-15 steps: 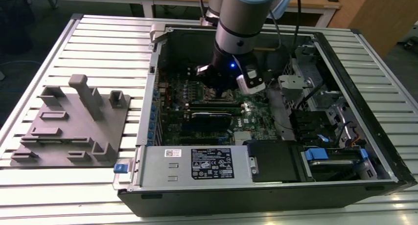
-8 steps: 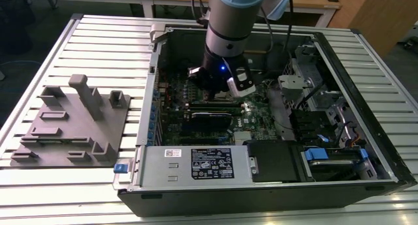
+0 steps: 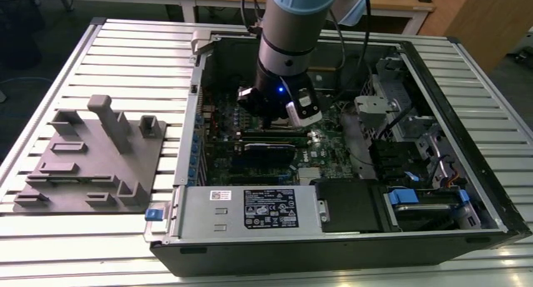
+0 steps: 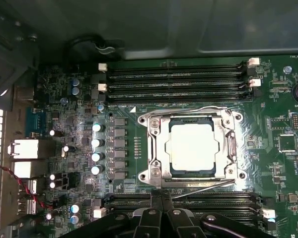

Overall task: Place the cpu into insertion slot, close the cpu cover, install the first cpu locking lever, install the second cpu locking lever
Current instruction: 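Install the second cpu locking lever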

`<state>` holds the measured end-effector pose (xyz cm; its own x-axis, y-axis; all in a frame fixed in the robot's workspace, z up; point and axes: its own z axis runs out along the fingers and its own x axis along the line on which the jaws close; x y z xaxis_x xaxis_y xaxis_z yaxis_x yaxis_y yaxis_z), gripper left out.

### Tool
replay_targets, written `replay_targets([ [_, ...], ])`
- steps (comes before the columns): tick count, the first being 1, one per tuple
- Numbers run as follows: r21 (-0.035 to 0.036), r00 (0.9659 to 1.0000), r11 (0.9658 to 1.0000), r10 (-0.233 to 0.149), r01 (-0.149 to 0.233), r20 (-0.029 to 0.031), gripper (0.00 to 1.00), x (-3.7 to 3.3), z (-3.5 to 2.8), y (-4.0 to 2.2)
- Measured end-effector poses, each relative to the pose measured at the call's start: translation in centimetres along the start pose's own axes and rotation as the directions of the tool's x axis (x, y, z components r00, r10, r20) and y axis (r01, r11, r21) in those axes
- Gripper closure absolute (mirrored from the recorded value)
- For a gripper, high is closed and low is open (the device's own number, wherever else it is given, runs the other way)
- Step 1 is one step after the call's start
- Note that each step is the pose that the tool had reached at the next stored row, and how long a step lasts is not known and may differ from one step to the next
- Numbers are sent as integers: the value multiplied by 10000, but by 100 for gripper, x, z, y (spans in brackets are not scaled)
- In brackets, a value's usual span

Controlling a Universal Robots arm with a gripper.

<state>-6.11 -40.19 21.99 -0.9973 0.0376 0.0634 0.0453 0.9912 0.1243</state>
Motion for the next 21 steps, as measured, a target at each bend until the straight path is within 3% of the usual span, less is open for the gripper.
replay_targets([
  [8,-6,10000,10000,0,0,-1,89,0,0,0],
  [12,-49,10000,10000,-4,4,-4,89,-1,3,-6],
  [14,-130,10000,9999,-8,8,-6,89,-1,7,-16],
  [15,-205,10000,9998,-12,12,-10,89,-2,8,-24],
  [17,-459,10000,9989,-27,26,-21,89,-2,13,-41],
  [18,-550,10000,9985,-33,31,-24,89,-3,16,-50],
  [21,-616,10000,9981,-36,34,-27,89,-3,17,-56],
])
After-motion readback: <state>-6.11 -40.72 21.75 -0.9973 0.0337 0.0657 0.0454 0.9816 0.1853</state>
